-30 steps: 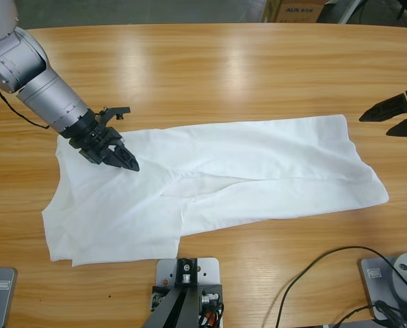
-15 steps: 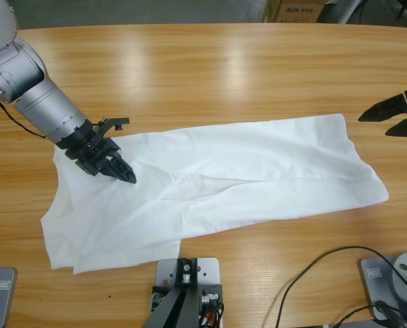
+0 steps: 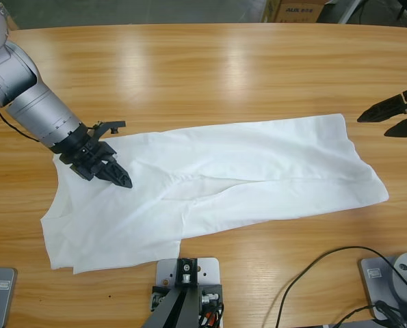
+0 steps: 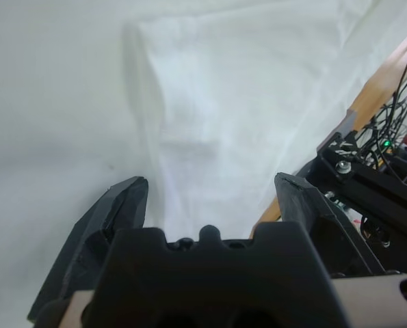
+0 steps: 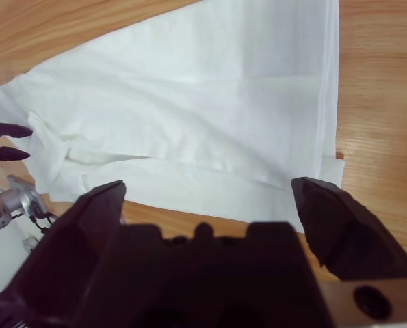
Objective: Fold clothes
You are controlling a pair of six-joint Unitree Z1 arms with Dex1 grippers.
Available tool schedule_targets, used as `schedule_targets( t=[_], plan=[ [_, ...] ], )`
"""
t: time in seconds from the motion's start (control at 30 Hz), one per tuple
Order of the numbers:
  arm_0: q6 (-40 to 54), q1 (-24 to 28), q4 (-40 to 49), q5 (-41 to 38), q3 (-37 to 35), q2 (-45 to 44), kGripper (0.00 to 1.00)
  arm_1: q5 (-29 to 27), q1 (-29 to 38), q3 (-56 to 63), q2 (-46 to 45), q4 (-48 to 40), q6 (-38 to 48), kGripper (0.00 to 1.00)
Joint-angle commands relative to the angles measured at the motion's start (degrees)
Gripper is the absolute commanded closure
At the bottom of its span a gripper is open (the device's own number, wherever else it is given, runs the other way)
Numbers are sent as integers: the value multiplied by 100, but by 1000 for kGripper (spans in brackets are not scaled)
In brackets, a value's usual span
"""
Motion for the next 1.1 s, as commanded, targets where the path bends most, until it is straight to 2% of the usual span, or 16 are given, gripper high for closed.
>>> schedule_targets(
  t=[0.03, 0.2, 0.27, 0.33, 0.5, 0.57, 0.73, 0.9, 0.93, 0.97, 1.0, 1.1],
  plan=[
    [45, -143, -146, -235, 190, 107, 358, -48, 73, 171, 171, -71, -62, 0],
    [130, -166, -146, -368, 216, 145, 360, -42, 73, 178, 174, -71, -62, 0],
    [160, -175, -139, -386, 220, 168, 516, -46, 73, 178, 174, -71, -62, 0],
    [168, -175, -138, -323, 269, 205, 552, -44, 73, 178, 173, -71, -62, 0],
    [161, -227, -141, 66, 375, 268, 565, -39, 73, 178, 157, -71, -62, 0],
    [170, -250, -150, 129, 366, 296, 773, -39, 73, 178, 157, -71, -62, 0],
    [137, -266, -250, 653, 338, 284, 777, -30, 73, 185, 148, -71, -62, 0],
    [100, -271, -291, 818, 255, 198, 785, -21, 73, 186, 157, -73, -53, 0],
    [100, -271, -296, 818, 244, 203, 809, -21, 73, 186, 157, -80, -53, 0],
    [100, -271, -308, 825, 243, 193, 958, -21, 73, 185, 164, -80, -55, 0],
    [100, -271, -350, 853, 250, 163, 1000, -21, 73, 186, 166, -80, -55, 0],
    [147, -340, -424, 880, 225, 107, 1000, -12, 73, 183, 188, -80, -53, 0]
  ],
)
